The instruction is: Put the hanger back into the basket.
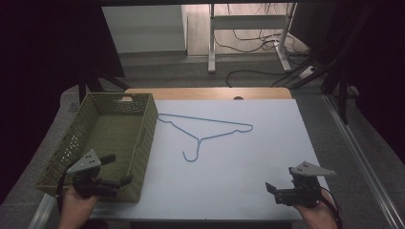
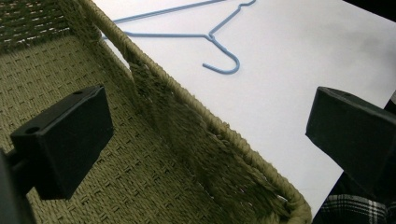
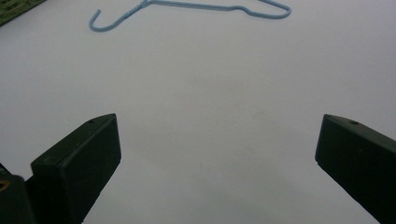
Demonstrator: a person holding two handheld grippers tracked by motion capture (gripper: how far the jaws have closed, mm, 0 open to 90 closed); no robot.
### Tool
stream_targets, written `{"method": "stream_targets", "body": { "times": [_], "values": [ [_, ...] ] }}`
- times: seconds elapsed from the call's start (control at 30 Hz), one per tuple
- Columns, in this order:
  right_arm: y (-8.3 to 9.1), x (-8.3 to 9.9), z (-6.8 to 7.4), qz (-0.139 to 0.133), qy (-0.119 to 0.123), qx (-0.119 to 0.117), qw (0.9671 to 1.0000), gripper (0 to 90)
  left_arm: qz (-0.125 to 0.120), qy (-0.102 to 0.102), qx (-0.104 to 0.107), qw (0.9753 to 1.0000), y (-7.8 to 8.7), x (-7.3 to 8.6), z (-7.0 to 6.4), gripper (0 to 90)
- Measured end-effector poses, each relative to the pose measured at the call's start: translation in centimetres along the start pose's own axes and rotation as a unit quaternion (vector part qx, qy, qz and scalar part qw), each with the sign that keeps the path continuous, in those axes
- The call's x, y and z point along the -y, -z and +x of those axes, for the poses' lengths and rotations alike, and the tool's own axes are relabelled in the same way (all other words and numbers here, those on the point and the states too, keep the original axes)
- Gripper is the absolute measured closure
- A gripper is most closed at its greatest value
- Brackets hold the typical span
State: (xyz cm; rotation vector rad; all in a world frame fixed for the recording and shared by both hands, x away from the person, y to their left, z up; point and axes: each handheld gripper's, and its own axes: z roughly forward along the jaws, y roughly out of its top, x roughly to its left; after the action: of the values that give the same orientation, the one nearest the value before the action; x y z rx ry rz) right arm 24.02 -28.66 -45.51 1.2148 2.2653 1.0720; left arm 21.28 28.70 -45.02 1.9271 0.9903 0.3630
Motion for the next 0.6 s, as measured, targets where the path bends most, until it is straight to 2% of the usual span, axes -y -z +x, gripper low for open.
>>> {"method": "stream_targets", "body": {
  "times": [0.2,0.6],
  "values": [
    [-0.5,-1.1,0.6,0.003,0.003,-0.017,0.9999,0.0,0.002,0.000,-0.001,1.0000,-0.1,-0.1,-0.1,0.8],
    [-2.2,-3.3,2.2,0.013,0.041,-0.035,0.9984,0.0,0.003,-0.002,0.000,1.0000,-0.3,-0.7,-0.7,1.3]
  ]
}}
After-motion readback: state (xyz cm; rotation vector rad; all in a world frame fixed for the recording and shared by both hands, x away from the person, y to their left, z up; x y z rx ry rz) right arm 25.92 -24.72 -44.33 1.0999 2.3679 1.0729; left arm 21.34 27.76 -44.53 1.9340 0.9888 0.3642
